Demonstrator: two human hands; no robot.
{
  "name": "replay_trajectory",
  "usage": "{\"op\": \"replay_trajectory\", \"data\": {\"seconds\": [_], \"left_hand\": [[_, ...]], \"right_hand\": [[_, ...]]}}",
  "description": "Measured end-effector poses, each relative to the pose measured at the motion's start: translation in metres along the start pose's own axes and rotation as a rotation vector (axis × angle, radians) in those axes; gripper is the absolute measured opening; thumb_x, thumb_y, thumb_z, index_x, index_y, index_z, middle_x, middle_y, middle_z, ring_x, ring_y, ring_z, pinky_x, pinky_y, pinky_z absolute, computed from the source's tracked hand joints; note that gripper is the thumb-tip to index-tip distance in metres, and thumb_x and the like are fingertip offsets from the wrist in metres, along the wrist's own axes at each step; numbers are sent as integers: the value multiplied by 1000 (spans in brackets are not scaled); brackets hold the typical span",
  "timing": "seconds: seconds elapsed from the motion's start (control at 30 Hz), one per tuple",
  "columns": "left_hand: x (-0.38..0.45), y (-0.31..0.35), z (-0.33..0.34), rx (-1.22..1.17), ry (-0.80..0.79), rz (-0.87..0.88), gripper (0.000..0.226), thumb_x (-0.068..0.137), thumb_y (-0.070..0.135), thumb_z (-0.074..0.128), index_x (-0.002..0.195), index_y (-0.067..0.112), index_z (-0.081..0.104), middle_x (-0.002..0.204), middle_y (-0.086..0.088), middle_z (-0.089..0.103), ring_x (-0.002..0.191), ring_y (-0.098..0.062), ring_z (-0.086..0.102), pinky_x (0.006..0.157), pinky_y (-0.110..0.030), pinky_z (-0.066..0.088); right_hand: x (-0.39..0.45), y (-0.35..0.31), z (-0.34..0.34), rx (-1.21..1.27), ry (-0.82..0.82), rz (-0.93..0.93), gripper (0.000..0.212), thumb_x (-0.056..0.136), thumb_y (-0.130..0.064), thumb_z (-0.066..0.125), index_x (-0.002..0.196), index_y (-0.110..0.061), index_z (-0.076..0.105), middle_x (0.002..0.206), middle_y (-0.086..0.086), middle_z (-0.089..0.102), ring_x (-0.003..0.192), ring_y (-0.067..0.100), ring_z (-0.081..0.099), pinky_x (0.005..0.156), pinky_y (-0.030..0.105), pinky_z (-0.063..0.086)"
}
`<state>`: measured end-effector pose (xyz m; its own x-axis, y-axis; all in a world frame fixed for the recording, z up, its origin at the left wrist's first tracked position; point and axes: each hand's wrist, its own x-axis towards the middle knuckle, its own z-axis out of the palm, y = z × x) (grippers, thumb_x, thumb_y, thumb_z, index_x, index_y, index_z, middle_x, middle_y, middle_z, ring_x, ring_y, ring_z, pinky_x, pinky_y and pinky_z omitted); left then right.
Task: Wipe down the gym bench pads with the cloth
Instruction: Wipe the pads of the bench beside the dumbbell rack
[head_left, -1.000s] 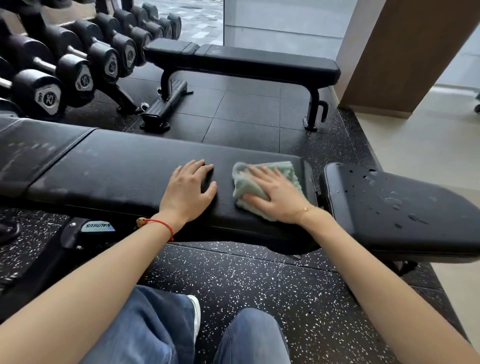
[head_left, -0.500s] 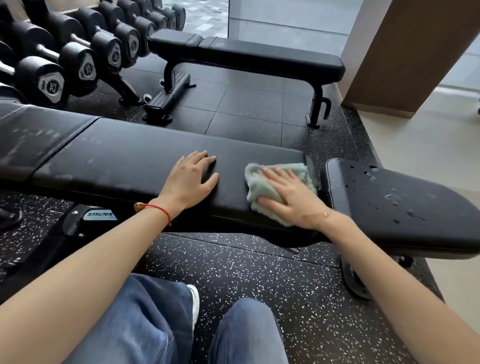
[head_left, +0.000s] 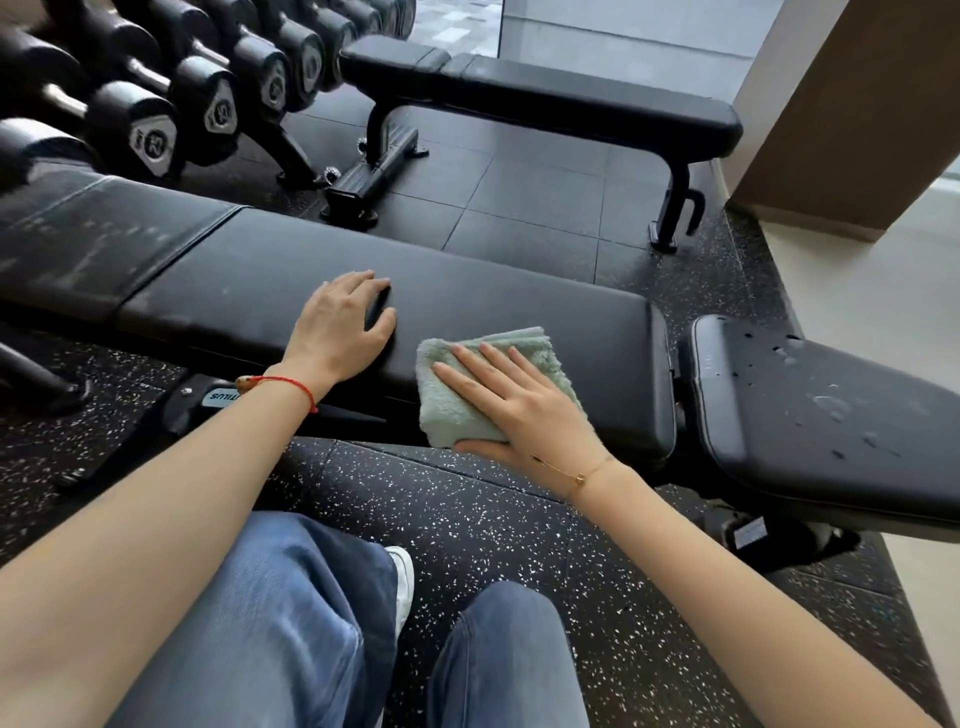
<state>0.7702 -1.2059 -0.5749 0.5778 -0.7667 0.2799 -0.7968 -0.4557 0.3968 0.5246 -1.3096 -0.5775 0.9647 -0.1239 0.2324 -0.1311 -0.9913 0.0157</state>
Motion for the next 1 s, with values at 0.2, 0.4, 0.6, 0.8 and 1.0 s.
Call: {"op": "replay_trajectory", "data": {"seconds": [0.2, 0.4, 0.6, 0.8, 1.0], "left_hand": [[0, -1, 4, 0, 21, -5, 49, 93, 34, 49, 137, 13, 53, 146, -10, 47, 138, -25, 38, 119, -43, 23], [1, 1, 6, 7, 49, 4, 46, 92, 29, 52, 134, 13, 55, 144, -8, 50, 136, -25, 41, 118, -42, 23], [1, -3, 4, -12, 15, 13, 52, 89, 37, 47, 135, 15, 55, 145, -8, 49, 136, -25, 41, 118, -43, 25], [3, -2, 7, 50, -24, 10, 57, 90, 39, 40, 140, 13, 49, 149, -11, 43, 141, -26, 34, 120, -44, 18], [4, -6, 9, 46, -15, 3, 61, 86, 44, 36, 139, 17, 50, 149, -6, 44, 141, -22, 35, 120, -42, 18]], "right_hand": [[-66, 44, -23, 16, 18, 150, 83, 86, -68, 52, 153, -26, 27, 159, -1, 27, 148, 21, 23, 119, 46, 23], [40, -18, 15, 23, -21, 56, 88, 80, -63, 63, 151, -21, 34, 155, 9, 35, 144, 35, 30, 121, 47, 16], [-11, 3, -6, 39, 10, 127, 80, 87, -71, 43, 152, -28, 29, 159, 1, 30, 147, 25, 25, 121, 44, 17], [-36, 77, -32, 301, -65, 427, 84, 82, -77, 32, 152, -32, 24, 161, -7, 19, 149, 15, 12, 123, 35, 3], [83, 67, -1, 176, -152, 445, 67, 98, -58, 36, 154, -27, 19, 163, -1, 14, 151, 24, 7, 122, 38, -1]]}}
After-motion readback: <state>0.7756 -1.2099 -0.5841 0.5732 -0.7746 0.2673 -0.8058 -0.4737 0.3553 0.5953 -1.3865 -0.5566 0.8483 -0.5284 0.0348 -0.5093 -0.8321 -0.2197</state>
